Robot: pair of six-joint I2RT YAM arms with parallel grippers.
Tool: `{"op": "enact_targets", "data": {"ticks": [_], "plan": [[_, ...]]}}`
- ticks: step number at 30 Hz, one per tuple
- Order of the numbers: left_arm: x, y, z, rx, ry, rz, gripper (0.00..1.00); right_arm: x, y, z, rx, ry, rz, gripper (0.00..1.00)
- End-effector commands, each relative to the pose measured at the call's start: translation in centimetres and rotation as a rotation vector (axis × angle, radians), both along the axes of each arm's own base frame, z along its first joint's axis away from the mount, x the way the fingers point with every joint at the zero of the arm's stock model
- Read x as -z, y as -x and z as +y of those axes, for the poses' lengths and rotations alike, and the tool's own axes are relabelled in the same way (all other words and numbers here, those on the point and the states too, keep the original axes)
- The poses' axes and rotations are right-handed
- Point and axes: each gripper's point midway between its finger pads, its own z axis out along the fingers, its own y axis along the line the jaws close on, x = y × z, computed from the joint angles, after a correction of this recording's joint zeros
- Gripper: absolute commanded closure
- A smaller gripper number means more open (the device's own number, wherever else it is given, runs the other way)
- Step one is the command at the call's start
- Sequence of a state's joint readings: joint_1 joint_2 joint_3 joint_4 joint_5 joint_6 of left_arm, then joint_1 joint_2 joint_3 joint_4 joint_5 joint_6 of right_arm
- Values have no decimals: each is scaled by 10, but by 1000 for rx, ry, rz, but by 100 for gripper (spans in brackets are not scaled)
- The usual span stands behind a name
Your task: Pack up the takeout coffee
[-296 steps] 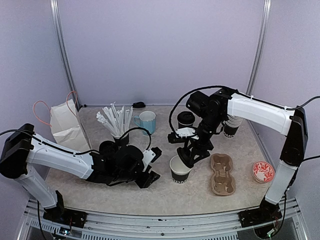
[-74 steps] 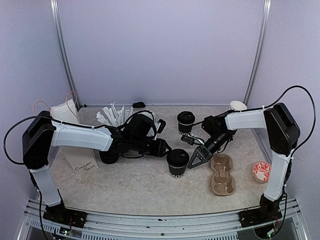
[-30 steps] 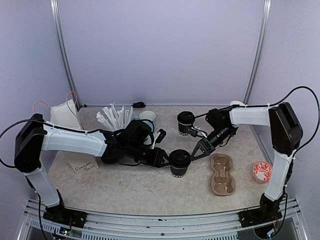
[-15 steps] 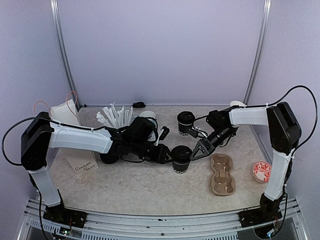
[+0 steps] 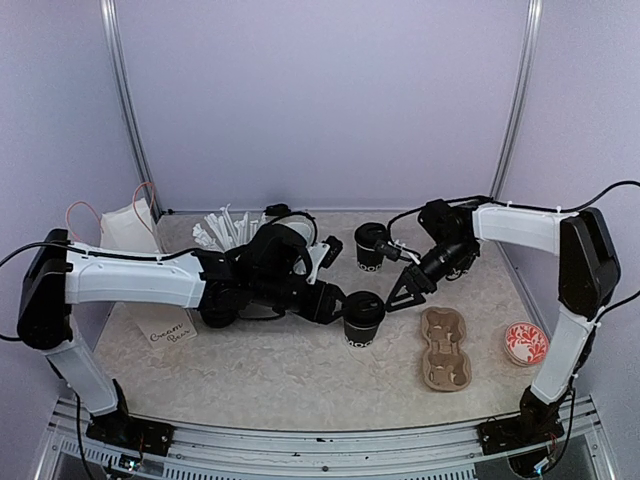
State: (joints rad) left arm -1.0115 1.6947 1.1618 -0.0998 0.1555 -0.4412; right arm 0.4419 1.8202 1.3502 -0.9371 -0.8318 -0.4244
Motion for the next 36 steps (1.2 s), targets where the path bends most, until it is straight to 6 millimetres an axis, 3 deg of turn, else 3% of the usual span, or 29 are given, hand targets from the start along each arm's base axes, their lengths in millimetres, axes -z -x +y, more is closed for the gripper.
{"op": "enact_targets", "data": {"ticks": [1, 7, 8, 9, 10, 14, 16, 18, 21, 23, 25, 27, 30, 36], "plan": [[-63, -20, 8, -45, 40, -282, 48, -36, -20, -9, -27, 24, -252, 13], [-108, -49, 21, -146, 36, -452, 42, -73, -47, -8, -27, 37, -440, 2], [-120, -53, 24, -174, 52, -475, 35, -82, -51, -7, -23, 31, -469, 1], [-135, -58, 26, -211, 85, -498, 5, -91, -56, -5, -18, 20, -504, 1], [-148, -62, 30, -244, 117, -515, 2, -100, -61, -4, -9, 8, -542, 0], [-186, -89, 54, -379, 164, -547, 1, -146, -66, 7, 34, -185, -643, 1], [-196, -94, 59, -386, 156, -599, 1, -150, -54, 10, 9, -275, -662, 1], [-205, -91, 60, -365, 159, -655, 1, -142, -39, 15, -71, -291, -670, 1], [-218, -86, 62, -358, 201, -659, 1, -113, -36, 25, -141, -186, -678, 13], [-212, -93, 73, -450, 185, -640, 1, -96, -33, 28, -176, -119, -700, 15], [-204, -103, 95, -607, 176, -592, 1, -82, -27, 34, -226, -56, -747, 12], [-196, -108, 104, -641, 147, -559, 1, -66, -18, 36, -275, 7, -778, 4], [-191, -105, 99, -572, 100, -588, 1, -51, -5, 41, -332, 47, -775, 1], [-198, -91, 94, -498, 213, -566, 1, -30, -6, 47, -348, 101, -746, 1]]}}
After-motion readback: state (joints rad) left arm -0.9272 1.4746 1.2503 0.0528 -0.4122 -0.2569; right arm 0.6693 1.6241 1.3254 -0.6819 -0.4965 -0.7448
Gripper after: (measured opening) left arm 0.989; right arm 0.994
